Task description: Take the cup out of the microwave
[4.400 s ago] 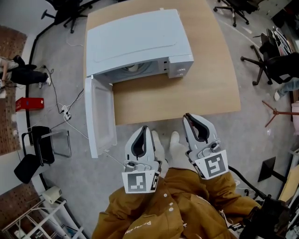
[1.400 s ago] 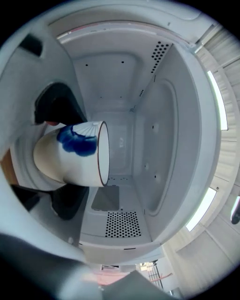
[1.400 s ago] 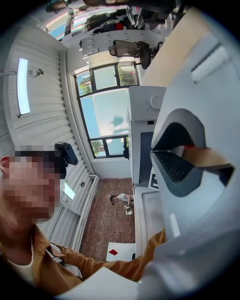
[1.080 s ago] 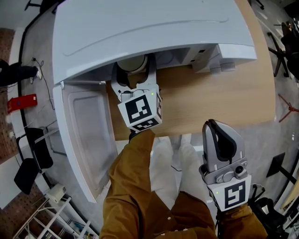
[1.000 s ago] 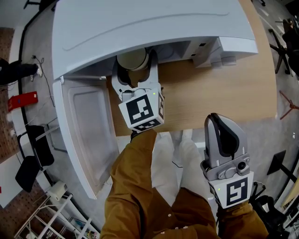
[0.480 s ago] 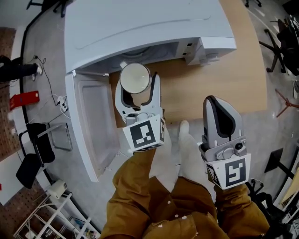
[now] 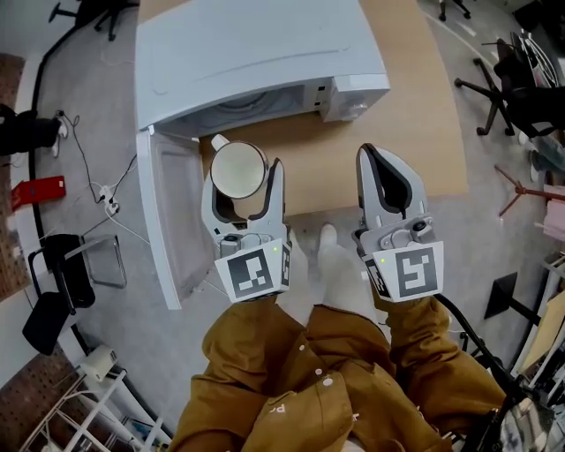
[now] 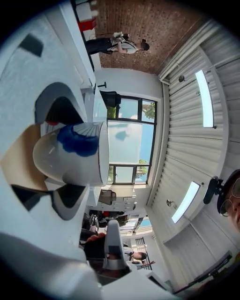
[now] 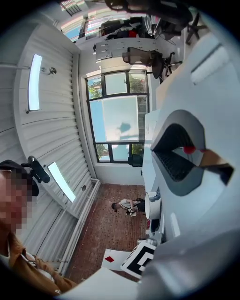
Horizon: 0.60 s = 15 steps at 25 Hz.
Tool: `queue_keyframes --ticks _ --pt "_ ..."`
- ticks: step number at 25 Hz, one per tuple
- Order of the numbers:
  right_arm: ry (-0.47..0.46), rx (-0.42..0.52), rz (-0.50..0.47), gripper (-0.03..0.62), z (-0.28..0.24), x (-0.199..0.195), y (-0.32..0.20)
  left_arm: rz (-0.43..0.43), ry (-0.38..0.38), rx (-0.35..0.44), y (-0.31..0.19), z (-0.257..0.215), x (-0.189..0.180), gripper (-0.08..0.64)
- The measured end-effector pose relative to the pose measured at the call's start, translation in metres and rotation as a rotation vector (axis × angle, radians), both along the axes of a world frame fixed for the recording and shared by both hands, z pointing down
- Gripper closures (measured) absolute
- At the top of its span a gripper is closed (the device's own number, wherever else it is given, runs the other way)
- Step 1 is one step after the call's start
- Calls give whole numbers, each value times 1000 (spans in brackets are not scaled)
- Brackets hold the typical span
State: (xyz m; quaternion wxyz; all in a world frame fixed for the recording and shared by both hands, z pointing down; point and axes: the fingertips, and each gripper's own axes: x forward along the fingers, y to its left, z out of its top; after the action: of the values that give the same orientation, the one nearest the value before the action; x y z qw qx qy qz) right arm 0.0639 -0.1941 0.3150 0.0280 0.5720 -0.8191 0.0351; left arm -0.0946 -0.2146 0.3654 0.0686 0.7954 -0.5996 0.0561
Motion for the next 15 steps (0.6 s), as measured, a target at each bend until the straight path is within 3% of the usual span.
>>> queue_keyframes --ticks 15 --pt "19 -5 -14 586 -21 0 14 66 4 -5 45 -42 18 176"
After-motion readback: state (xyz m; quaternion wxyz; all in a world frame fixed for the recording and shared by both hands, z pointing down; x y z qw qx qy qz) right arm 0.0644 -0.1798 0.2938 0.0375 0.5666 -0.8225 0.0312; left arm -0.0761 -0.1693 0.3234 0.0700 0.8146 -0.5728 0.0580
